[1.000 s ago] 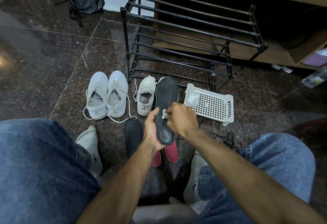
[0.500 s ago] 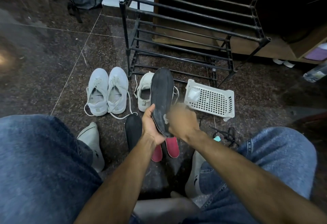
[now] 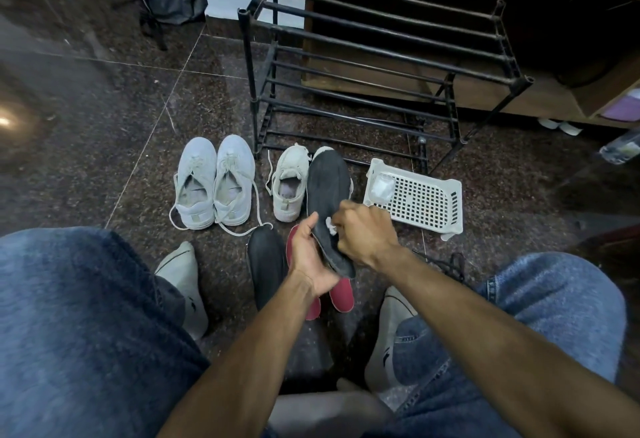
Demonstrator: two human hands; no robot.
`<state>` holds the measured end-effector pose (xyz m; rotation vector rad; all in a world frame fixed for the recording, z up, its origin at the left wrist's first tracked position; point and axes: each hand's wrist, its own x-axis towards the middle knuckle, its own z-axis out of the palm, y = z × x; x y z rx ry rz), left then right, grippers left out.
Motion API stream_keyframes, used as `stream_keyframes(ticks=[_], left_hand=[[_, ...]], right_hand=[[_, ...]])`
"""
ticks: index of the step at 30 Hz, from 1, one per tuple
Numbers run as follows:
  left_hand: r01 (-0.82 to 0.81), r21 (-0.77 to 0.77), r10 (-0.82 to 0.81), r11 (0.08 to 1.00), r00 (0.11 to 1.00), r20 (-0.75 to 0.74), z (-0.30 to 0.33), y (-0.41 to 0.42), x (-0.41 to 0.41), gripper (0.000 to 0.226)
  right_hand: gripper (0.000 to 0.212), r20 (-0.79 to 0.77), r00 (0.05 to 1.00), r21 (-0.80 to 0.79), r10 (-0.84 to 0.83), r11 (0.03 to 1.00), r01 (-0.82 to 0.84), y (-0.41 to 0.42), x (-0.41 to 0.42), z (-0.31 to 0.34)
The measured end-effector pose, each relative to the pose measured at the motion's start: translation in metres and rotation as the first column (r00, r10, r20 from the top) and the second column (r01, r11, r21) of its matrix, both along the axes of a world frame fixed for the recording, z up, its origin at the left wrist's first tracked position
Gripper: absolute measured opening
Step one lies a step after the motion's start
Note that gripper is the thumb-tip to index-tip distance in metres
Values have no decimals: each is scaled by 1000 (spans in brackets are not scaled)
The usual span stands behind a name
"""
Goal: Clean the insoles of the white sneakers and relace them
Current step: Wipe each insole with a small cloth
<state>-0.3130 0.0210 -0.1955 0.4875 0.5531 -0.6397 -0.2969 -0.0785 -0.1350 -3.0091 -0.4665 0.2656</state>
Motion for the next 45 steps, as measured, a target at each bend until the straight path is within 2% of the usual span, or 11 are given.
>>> stream_keyframes(ticks=[3, 7, 12, 16, 20, 23, 27, 31, 38, 42, 45], left_hand=[[-28, -41, 28, 999, 1000, 1, -1, 8, 5, 48], [-27, -10, 26, 1000, 999, -27, -6, 7, 9, 74], [-19, -82, 21, 996, 999, 29, -11, 3, 5, 51], [16, -71, -14, 997, 999, 37, -6, 2, 1, 51], [-2, -70, 4, 998, 1000, 27, -7, 14, 10, 61], [25, -58, -23, 998, 999, 33, -9, 12, 9, 67], [9, -71, -7, 997, 1000, 28, -2, 5, 3, 51], [37, -63, -35, 997, 999, 41, -3, 3, 1, 51], [17, -44, -16, 999, 999, 30, -13, 10, 10, 63], [15, -66, -11, 998, 998, 57, -12, 5, 7, 49], [49, -82, -44, 995, 997, 60, -10, 5, 3, 51]], right_hand=[[24, -50, 998, 94, 42, 995, -37, 0, -12, 2], [27, -94, 978, 143, 184, 975, -170, -1, -33, 7], [27, -19, 995, 74, 102, 992, -100, -6, -2, 6], [29, -19, 1000, 96, -23, 995, 24, -6, 14, 7], [22, -117, 984, 210, 135, 972, -108, 2, -28, 12], [22, -110, 980, 193, 163, 971, -140, -1, -35, 13], [24, -19, 1000, 112, 22, 993, -20, -4, -2, 10], [23, 4, 997, 94, -78, 993, 77, -2, 12, 12], [27, -64, 991, 177, 121, 978, -108, -2, -30, 10], [25, -3, 1000, 150, 16, 989, -15, -2, -4, 7], [23, 8, 997, 170, -76, 983, 74, -6, 7, 4]])
